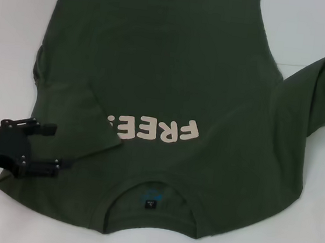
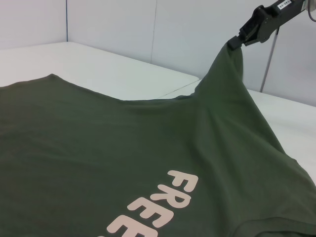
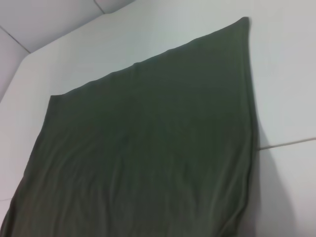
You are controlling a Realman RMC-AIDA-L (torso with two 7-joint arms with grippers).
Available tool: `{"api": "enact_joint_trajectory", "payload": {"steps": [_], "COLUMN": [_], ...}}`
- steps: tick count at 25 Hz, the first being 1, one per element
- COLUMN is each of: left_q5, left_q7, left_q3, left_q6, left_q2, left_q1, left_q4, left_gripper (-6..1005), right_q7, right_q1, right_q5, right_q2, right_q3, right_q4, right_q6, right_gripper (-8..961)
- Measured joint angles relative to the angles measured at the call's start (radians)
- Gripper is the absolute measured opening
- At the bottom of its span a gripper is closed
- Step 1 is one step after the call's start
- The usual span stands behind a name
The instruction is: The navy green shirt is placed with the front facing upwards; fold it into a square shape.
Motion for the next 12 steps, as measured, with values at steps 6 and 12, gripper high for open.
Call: {"api": "enact_joint_trajectory", "payload": {"steps": [6,12], "left_q5": [0.0,0.0], "left_q7": [-0.003,-0.004], "left_q3": [0.001,0.001], "left_q6": [0.0,0.0], "left_q2": [0.0,0.0], "left_q1": [0.0,0.0], "left_q4": [0.0,-0.001], "left_gripper": [886,885], "right_q7": [0.003,0.013], "right_q1": [0.027,0.048], "right_q5": [-0.008,-0.009], "right_q2": [-0.004,0.002], "right_q3": [-0.059,-0.11], "right_q4": [0.014,0.015], "right_q6": [-0.004,-0.019], "right_gripper": [3,3]}}
